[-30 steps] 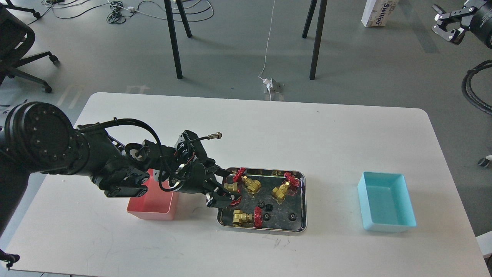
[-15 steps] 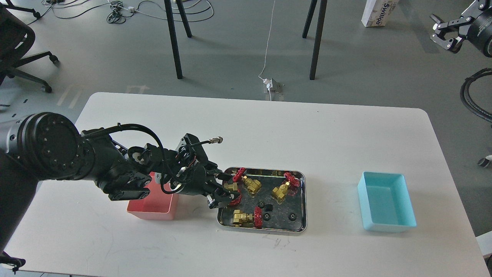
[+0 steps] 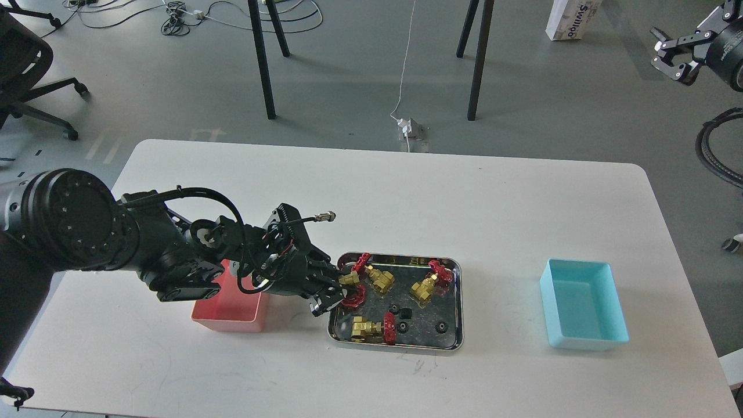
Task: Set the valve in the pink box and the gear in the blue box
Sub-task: 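Lift the grasped valve with the left gripper toward the pink box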
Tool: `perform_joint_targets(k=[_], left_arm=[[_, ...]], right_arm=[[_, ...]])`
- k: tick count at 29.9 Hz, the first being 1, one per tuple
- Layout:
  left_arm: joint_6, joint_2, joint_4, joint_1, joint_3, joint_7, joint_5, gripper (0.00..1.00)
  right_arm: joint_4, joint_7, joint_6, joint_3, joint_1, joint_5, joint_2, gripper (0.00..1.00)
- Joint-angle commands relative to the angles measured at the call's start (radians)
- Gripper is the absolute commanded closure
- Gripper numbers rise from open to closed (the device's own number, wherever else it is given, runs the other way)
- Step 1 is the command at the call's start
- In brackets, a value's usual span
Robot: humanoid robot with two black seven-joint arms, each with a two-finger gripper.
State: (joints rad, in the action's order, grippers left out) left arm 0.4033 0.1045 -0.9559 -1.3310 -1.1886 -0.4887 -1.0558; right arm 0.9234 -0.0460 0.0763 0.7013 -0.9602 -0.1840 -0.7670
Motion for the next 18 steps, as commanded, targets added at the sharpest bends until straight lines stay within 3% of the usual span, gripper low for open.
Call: perform_joint_targets(k=[1, 11, 18], left_arm=[[0.029, 0.020, -0.024, -0.016, 0.007, 0.000, -0.006, 0.88], [0.085, 0.213, -0.276, -0.142, 0.098, 0.000, -0.023, 0.88], [0.085, 0.431, -0.320, -0.165, 0.141, 0.000, -0.091, 0.88]], right_arm=[[0.000, 0.000, -0.001, 0.000, 0.006, 0.000, 0.000, 0.00], [-0.001, -0.034, -0.050, 0.034, -0.063, -0.045, 0.008, 0.00], [-0.001, -0.052, -0.073, 0.024, -0.100, -0.045, 0.031, 0.00]])
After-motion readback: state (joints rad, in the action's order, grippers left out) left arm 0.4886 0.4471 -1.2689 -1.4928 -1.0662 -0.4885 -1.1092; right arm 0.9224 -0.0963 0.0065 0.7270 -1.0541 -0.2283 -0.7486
